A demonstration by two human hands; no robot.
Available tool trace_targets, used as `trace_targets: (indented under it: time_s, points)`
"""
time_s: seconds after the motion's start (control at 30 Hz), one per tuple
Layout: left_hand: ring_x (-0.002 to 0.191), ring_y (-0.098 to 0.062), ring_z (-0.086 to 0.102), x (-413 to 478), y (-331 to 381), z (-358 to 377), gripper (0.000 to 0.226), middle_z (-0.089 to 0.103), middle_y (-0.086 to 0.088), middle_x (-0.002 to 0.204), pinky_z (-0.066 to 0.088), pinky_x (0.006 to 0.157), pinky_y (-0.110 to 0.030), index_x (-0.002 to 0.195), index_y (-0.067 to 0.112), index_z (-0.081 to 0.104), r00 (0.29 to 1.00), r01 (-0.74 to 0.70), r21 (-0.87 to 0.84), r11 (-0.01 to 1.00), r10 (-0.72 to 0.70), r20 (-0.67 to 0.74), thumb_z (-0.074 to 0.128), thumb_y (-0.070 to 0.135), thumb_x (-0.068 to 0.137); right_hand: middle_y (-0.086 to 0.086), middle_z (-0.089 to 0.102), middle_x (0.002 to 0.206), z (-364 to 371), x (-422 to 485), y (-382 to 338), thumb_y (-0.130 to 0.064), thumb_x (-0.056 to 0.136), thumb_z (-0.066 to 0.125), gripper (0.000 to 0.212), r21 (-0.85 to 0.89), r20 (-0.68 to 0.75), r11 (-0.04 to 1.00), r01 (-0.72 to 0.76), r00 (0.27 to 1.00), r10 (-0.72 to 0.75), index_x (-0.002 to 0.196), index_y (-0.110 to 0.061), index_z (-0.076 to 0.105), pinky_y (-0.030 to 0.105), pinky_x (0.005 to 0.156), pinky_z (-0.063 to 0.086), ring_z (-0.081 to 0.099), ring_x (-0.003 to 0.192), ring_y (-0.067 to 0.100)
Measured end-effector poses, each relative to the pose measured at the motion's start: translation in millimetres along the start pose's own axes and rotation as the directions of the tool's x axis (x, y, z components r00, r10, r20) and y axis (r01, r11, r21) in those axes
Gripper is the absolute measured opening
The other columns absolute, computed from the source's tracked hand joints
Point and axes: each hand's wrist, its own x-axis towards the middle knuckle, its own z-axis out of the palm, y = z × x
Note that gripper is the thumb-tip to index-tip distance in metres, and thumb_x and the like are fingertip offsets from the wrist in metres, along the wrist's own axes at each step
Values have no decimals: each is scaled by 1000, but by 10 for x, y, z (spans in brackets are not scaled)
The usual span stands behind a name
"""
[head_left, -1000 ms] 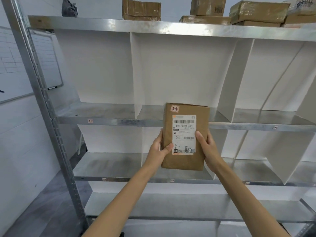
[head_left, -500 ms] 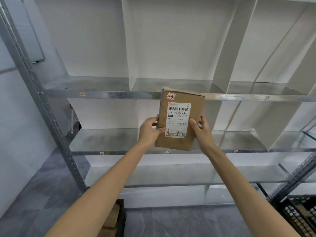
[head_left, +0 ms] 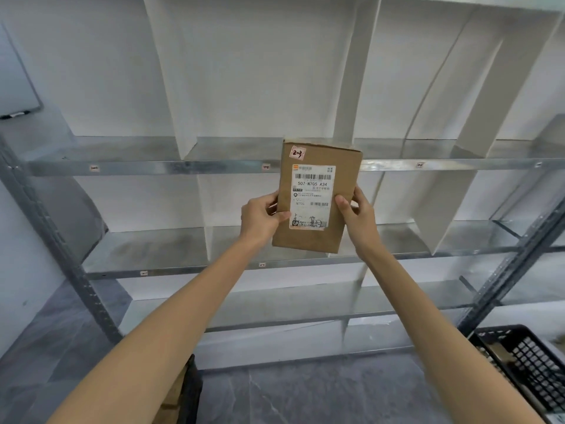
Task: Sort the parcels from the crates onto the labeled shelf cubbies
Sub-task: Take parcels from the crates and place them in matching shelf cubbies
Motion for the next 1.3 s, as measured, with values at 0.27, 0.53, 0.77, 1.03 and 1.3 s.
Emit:
trace_targets:
  time_s: [0.27,0.53,0.77,1.03,1.3]
  points:
    - [90,-13,68,-174,-45,841,38,73,-3,103,52,88,-28,109,15,71,996,85,65,994,-85,2,76,3,73,-14,63,106,-691,-257,350,-21,97,49,27,-6,-51,996,-92,994,92,123,-31,47,7,67,51,60,102,14]
    - [87,-18,69,-378,-382,1277,23,73,-8,97,55,87,-37,91,10,73,971,236,23,971,-237,31,74,-4,73,-6,57,121,-934,-333,740,-14,95,50,43,-12,-26,991,-133,991,133,136,-24,42,0,70,44,55,104,3]
    - [83,-14,70,-208,-361,1794,27,74,-5,93,56,82,-32,89,10,74,965,248,43,968,-251,83,78,-4,67,-4,59,127,-1323,-128,1149,-18,96,49,48,11,-54,967,-253,966,253,141,-26,37,31,94,49,54,113,11]
    - [91,-16,65,371,-443,2640,28,71,-4,101,53,84,-28,102,8,68,955,206,39,978,-210,209,69,-3,77,1,59,122,-1880,438,1626,-13,97,47,41,-13,-119,950,-312,944,308,137,-17,40,17,81,48,54,114,17]
    - [108,-19,60,896,-548,3252,42,65,-3,117,49,95,-37,124,17,53,937,237,72,969,-247,248,60,8,84,3,52,124,-2244,930,1982,-10,97,48,42,72,-142,915,-396,904,403,134,-9,29,20,80,46,52,110,15]
